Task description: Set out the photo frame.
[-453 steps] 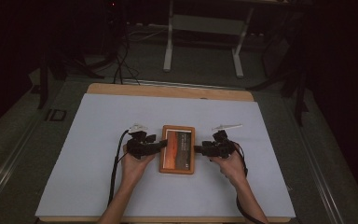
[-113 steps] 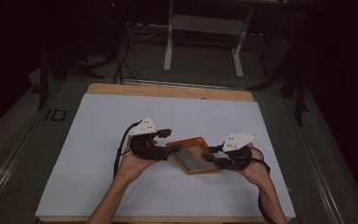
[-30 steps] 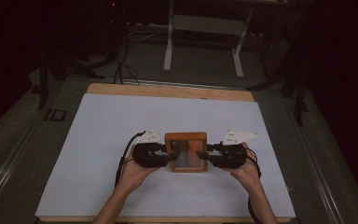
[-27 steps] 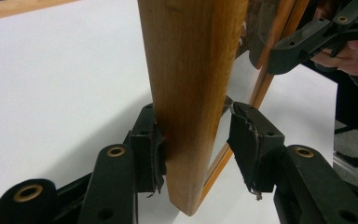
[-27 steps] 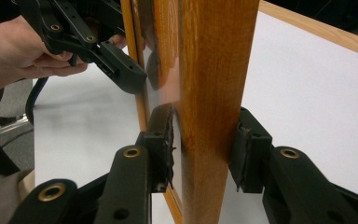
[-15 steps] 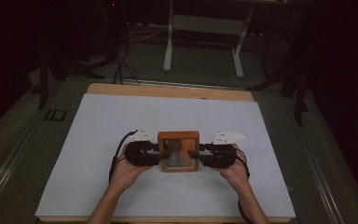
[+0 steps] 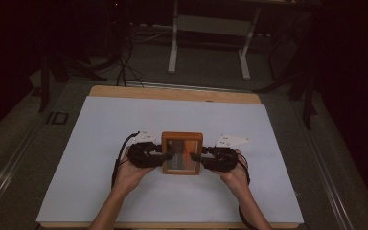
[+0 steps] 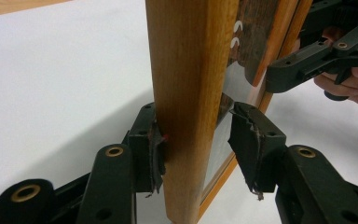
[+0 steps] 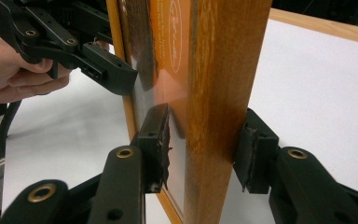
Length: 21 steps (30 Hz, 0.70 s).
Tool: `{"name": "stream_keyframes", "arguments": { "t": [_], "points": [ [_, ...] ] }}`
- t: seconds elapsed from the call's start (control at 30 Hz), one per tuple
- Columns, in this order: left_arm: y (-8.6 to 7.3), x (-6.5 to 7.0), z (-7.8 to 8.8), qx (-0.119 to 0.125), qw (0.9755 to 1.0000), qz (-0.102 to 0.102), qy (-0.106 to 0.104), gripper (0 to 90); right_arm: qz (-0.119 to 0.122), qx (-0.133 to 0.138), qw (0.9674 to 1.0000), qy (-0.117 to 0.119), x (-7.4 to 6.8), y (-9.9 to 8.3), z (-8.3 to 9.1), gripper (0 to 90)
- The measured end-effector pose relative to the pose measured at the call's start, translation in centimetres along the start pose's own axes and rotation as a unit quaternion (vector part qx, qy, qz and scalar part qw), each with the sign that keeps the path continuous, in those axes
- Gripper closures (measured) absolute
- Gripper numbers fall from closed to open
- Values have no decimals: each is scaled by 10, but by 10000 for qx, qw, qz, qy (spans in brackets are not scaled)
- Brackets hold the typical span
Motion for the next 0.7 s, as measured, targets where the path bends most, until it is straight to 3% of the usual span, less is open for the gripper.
{"name": "stream_keyframes", "arguments": {
  "t": [0.7],
  "points": [
    [-3,-4,-7,-23,9999,7,130,537,-183,-3,9998,27,9,-8,-7,597]
  ]
}}
Point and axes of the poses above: each handheld gripper's, and its own axes: z roughly backward along the jaws, y roughly out of its top, x roughly to its right, the point moved 1 cm from there along -z, roughly forward along the jaws, and after that the axes turned 8 degrees about -z, right-handed, at the moved point
